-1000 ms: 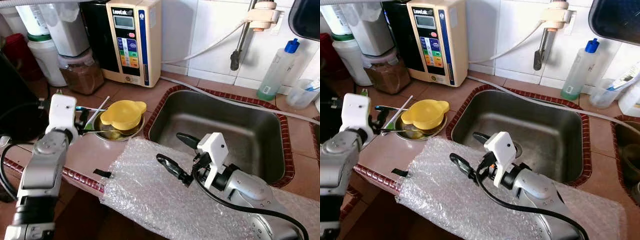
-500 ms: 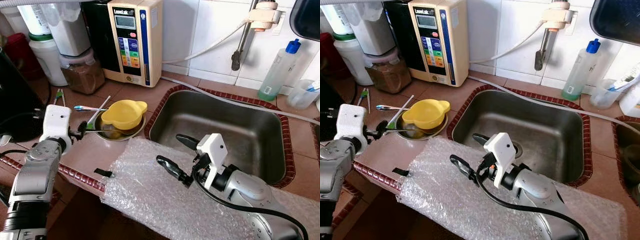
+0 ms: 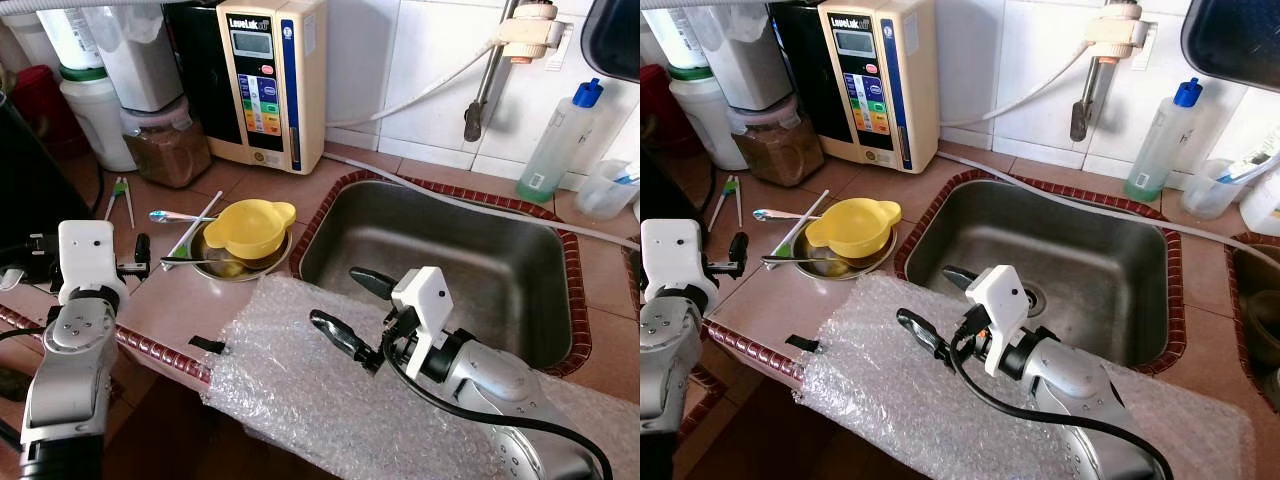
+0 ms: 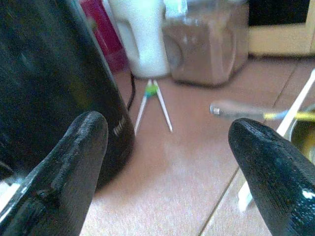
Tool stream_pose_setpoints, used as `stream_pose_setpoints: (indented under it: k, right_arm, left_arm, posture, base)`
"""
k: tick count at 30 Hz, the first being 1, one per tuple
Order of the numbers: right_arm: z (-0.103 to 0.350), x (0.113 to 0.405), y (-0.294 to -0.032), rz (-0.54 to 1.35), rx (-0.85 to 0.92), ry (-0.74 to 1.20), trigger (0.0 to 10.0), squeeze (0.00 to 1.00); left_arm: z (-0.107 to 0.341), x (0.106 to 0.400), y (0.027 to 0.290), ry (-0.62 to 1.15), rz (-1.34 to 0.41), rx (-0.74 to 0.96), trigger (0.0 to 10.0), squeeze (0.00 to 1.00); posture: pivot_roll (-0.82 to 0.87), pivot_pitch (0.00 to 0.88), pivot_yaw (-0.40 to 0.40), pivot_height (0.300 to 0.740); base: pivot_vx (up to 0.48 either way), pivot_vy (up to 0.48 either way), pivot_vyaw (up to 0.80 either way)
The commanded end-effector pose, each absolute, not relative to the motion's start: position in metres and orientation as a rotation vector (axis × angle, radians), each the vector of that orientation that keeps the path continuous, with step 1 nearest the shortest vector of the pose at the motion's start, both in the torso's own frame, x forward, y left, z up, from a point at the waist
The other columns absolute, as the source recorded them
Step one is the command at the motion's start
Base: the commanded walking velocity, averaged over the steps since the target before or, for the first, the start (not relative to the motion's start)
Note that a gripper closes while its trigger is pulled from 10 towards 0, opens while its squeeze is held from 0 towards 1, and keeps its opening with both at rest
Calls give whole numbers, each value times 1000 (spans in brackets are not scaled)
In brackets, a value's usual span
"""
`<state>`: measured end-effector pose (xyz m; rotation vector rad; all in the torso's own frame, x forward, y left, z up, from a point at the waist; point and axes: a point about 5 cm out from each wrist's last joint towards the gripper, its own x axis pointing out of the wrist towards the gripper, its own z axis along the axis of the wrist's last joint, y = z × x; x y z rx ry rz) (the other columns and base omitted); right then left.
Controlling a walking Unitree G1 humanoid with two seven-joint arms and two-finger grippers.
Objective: Kitchen organization
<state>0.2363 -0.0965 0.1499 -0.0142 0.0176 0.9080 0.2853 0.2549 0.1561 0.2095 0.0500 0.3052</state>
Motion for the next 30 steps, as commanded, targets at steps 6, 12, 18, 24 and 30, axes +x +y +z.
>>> stream_pose_setpoints:
  k: [6,12,18,24,30]
  right_arm:
    - [148,237,-95,917,-23,23,10000,0]
    - [147,237,-95,918,-25,25,10000,0]
    - [146,237,-96,917,-27,27,10000,0]
    - [145,237,-96,919,-32,30,10000,0]
    - [145,237,-96,922,-35,28,10000,0]
  left_arm:
    - [155,270,239,-34,287,214,10000,0]
    - [138,259,229,-13,261,218,10000,0]
    - [122,247,229,31,285,195,10000,0]
    - [110,239,234,72,351,180,10000,0]
    - [96,243,232,166,353,129,10000,0]
  posture:
    - [-52,20,50,740]
    - [-51,21,51,740]
    - [-52,21,51,740]
    - [-53,21,49,740]
    - [-54,21,49,740]
  base:
    - [0,0,0]
    - [0,0,0]
    - [0,0,0]
    - [0,0,0]
    - [0,0,0]
